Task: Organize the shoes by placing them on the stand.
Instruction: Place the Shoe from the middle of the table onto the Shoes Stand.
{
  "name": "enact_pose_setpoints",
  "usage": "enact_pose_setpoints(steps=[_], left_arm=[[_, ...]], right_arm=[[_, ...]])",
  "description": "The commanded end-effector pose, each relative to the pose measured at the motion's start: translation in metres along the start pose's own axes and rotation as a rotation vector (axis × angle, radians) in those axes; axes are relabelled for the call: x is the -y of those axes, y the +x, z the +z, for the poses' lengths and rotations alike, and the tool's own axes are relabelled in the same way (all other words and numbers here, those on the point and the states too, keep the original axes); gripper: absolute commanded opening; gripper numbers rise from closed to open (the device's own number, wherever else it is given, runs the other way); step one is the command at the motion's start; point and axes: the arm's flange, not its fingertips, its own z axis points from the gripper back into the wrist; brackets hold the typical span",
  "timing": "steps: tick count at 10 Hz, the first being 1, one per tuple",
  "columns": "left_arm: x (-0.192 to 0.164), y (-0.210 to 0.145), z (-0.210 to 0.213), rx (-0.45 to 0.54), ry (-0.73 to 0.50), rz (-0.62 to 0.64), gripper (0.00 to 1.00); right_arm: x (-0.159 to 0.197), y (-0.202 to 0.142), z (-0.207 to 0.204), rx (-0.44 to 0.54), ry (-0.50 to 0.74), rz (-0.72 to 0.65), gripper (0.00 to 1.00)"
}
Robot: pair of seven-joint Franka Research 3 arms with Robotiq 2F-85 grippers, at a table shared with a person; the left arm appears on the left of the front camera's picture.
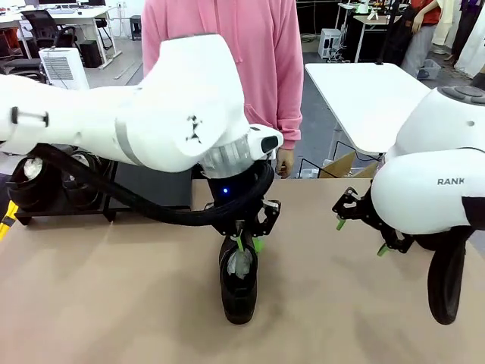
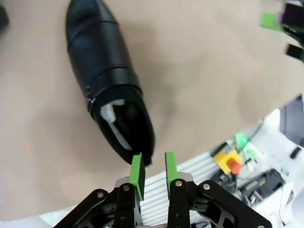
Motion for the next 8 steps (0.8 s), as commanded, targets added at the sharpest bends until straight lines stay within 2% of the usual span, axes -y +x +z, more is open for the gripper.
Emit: enact_pose_setpoints(steps=[1, 2, 4, 8], left_arm=[[0.015, 0.011, -0.012, -0.02, 0.068, 0.044, 0.28], [0.019, 0.016, -0.019, -0.026, 0.078, 0.041, 0.28], [0.026, 0.022, -0.027, -0.038, 0.102, 0.006, 0.65], [0.027, 0.024, -0.05, -0.083, 0.094, 0.015, 0.65]], right_arm=[[0.004, -0.002, -0.002, 0.025, -0.03, -0.049, 1.0], [0.0, 0.0, 0.0, 0.0, 0.0, 0.0, 1.0], [0.0, 0.0, 0.0, 0.0, 0.0, 0.0, 1.0], [0.0, 0.0, 0.0, 0.0, 0.0, 0.0, 1.0]])
